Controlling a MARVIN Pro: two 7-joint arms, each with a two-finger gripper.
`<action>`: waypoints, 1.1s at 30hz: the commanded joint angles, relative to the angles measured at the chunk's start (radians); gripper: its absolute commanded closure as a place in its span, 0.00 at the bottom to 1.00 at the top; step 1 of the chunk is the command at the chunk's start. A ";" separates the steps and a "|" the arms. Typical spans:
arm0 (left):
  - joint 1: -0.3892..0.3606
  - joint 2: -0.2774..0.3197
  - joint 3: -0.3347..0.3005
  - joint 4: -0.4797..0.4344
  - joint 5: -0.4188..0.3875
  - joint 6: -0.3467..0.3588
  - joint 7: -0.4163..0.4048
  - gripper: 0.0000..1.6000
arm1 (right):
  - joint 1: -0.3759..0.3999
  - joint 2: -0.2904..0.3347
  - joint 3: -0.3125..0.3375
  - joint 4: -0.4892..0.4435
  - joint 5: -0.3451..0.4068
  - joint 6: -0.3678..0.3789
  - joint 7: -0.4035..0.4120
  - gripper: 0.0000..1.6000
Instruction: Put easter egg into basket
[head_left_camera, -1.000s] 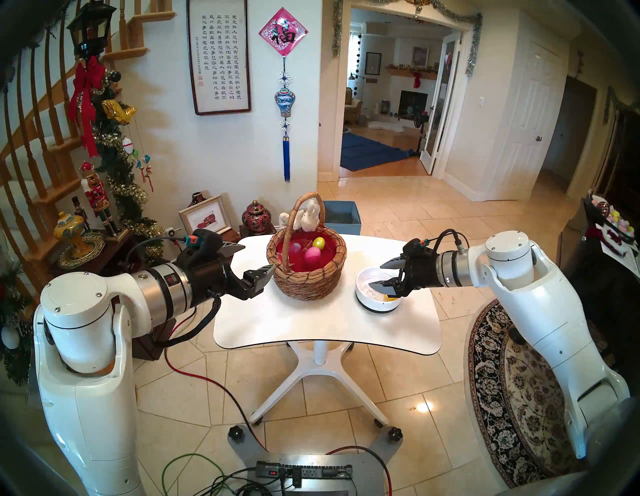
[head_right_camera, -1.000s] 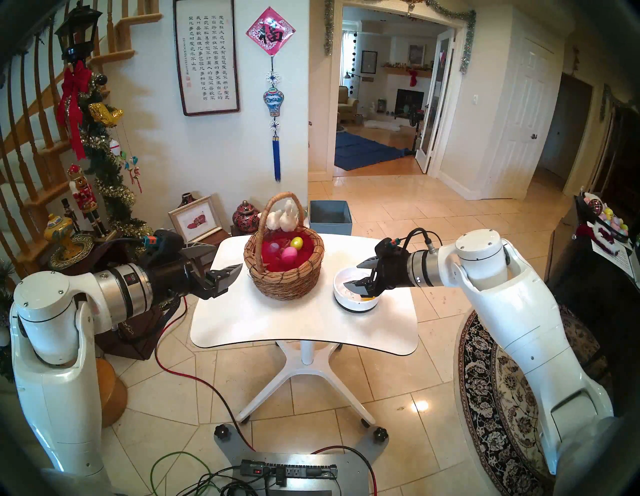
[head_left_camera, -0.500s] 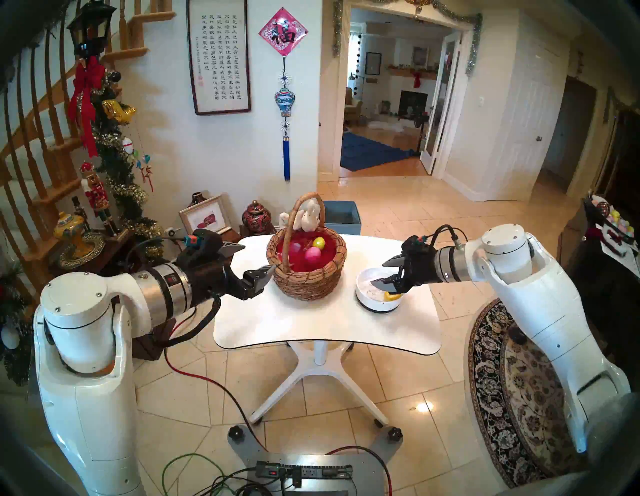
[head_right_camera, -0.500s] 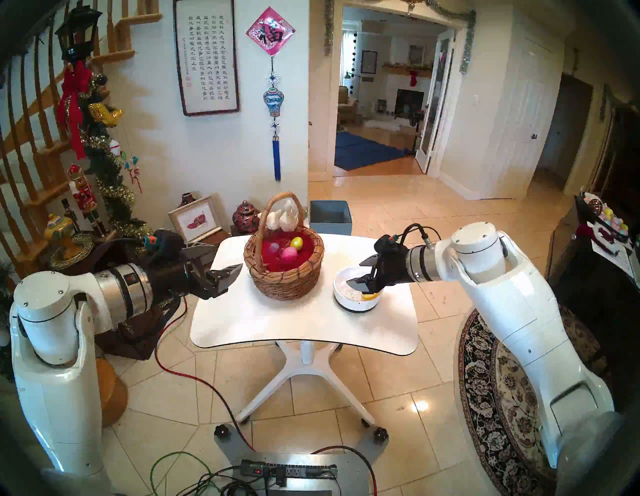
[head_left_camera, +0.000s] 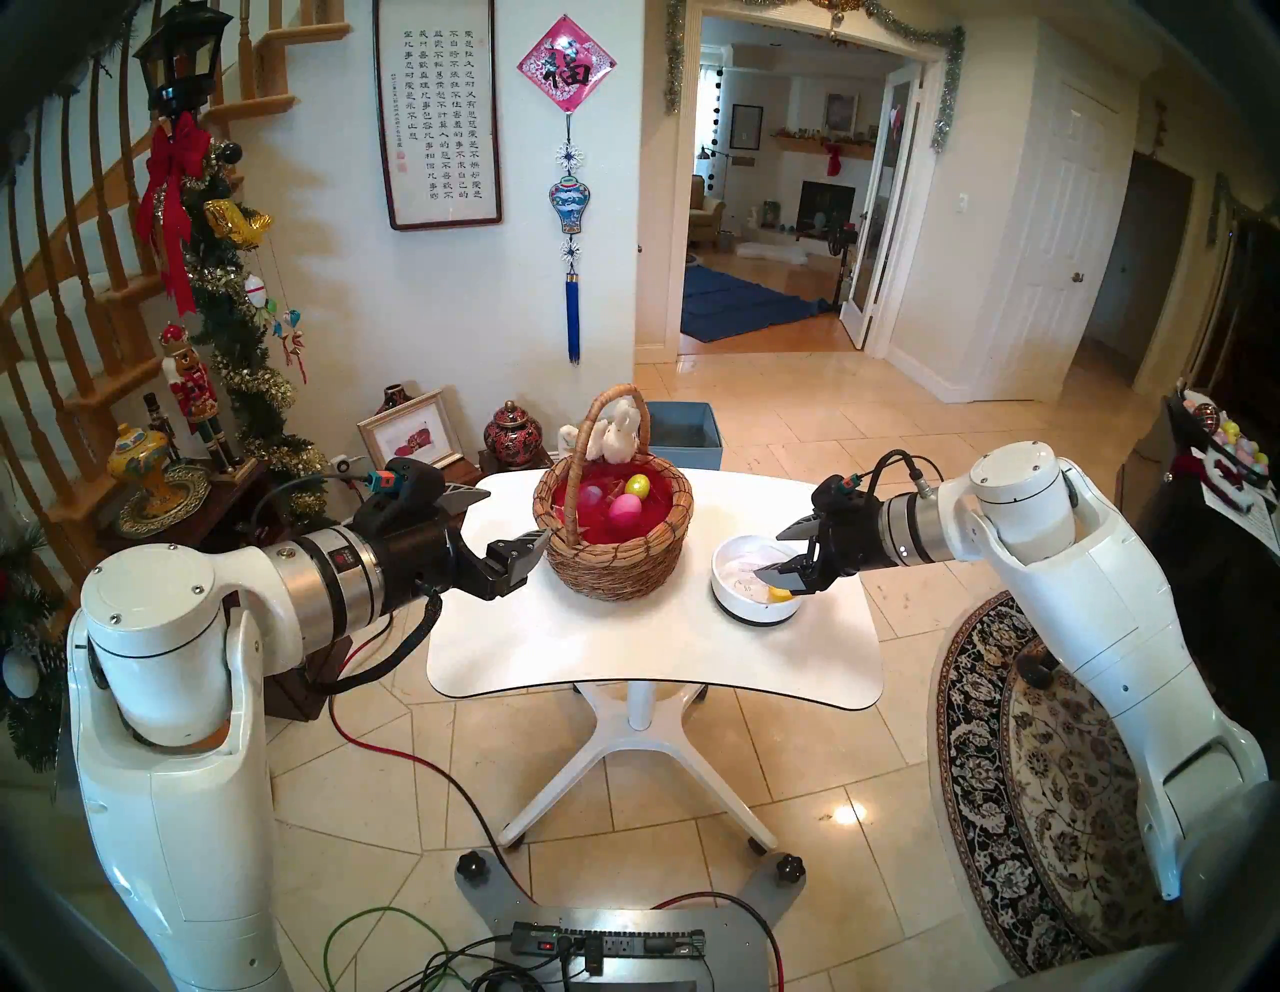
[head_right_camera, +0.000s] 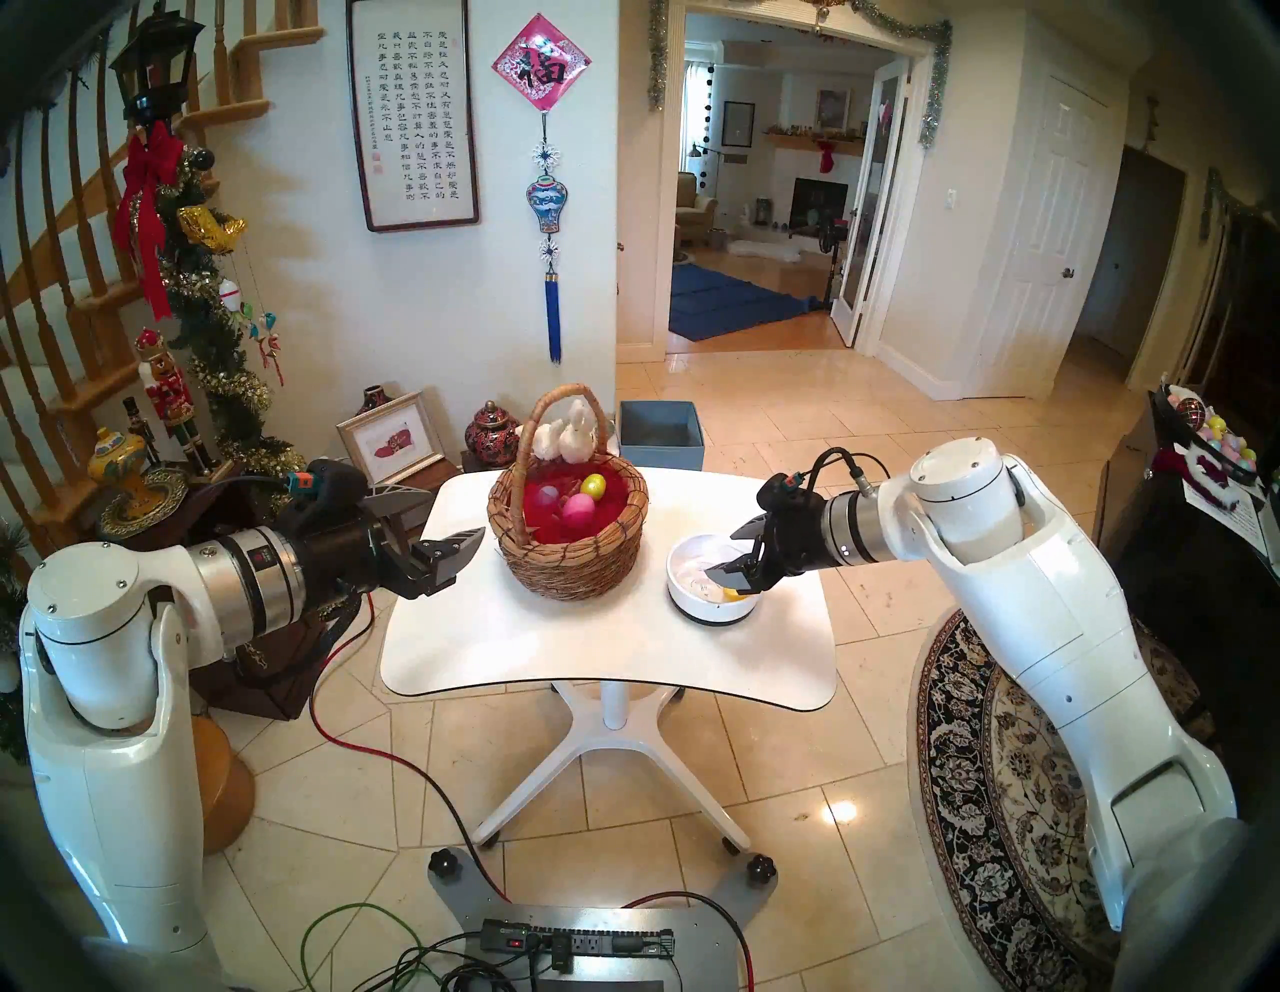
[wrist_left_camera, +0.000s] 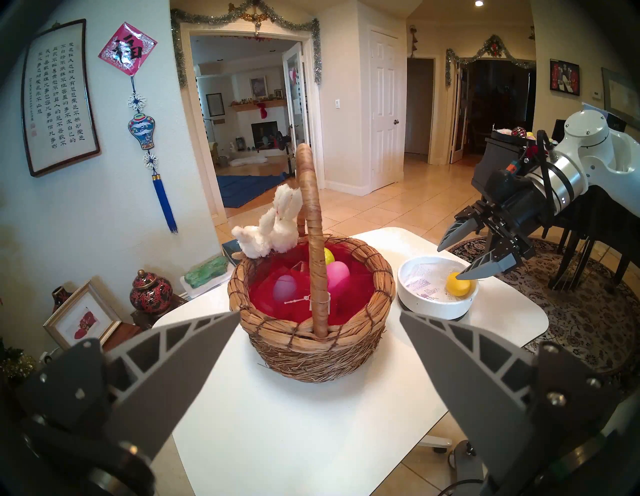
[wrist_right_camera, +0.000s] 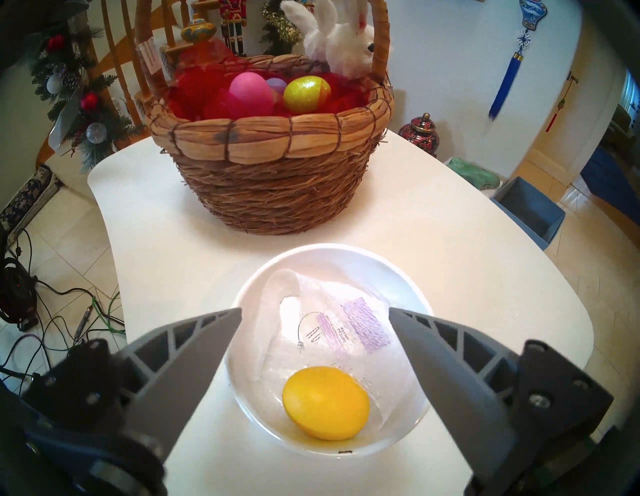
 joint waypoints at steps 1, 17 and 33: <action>-0.002 0.001 0.002 -0.005 0.000 0.000 0.000 0.00 | 0.013 -0.005 0.009 0.002 -0.012 0.028 -0.029 0.10; -0.002 0.001 0.002 -0.005 0.000 0.000 0.000 0.00 | 0.046 -0.023 -0.029 0.019 -0.051 0.097 -0.043 0.13; -0.002 0.001 0.002 -0.005 0.000 0.000 0.000 0.00 | 0.046 -0.019 -0.029 0.014 -0.067 0.121 -0.045 0.00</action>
